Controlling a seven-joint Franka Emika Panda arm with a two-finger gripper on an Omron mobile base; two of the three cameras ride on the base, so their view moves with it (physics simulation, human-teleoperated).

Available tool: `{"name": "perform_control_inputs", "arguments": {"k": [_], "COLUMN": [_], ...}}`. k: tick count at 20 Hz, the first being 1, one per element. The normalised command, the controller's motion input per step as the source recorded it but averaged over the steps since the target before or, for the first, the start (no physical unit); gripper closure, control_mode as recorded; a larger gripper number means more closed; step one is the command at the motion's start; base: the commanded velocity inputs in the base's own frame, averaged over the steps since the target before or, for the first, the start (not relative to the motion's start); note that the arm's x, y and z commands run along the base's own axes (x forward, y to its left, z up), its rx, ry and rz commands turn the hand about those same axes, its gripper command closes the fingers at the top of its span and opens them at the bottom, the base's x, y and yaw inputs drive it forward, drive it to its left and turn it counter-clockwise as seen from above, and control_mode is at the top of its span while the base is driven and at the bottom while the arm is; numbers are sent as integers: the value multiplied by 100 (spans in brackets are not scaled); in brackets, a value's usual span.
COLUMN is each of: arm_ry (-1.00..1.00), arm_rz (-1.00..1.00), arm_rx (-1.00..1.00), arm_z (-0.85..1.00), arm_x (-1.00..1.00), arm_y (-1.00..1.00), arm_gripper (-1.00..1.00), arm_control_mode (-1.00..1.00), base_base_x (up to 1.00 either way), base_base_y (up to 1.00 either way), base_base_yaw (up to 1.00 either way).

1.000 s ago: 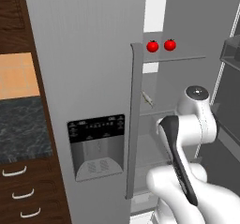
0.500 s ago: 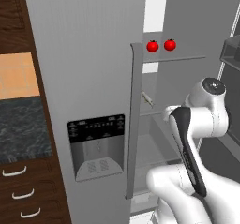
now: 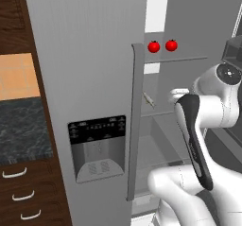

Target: Place one tomato and one fish in each tupperware on the nearby counter, to pack two identical lunches.

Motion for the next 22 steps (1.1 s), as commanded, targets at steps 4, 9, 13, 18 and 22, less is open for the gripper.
{"name": "perform_control_inputs", "arguments": {"k": [4, 9, 13, 18, 22], "arm_ry": [-31, -9, 1, 1, 0], "arm_rz": [0, 0, -3, -2, 0], "arm_rx": [0, 0, 0, 0, 0], "arm_z": [37, 60, 40, 36, 19], "arm_x": [16, 14, 36, 49, 59], "arm_y": [0, 0, -22, -22, -4], "arm_gripper": [-100, -100, -100, -100, -100], "arm_control_mode": [-100, -100, -100, -100, -100], "base_base_x": [0, 0, 0, 0, 0], "base_base_y": [0, 0, 0, 0, 0], "base_base_yaw": [0, 0, 0, 0, 0]}}
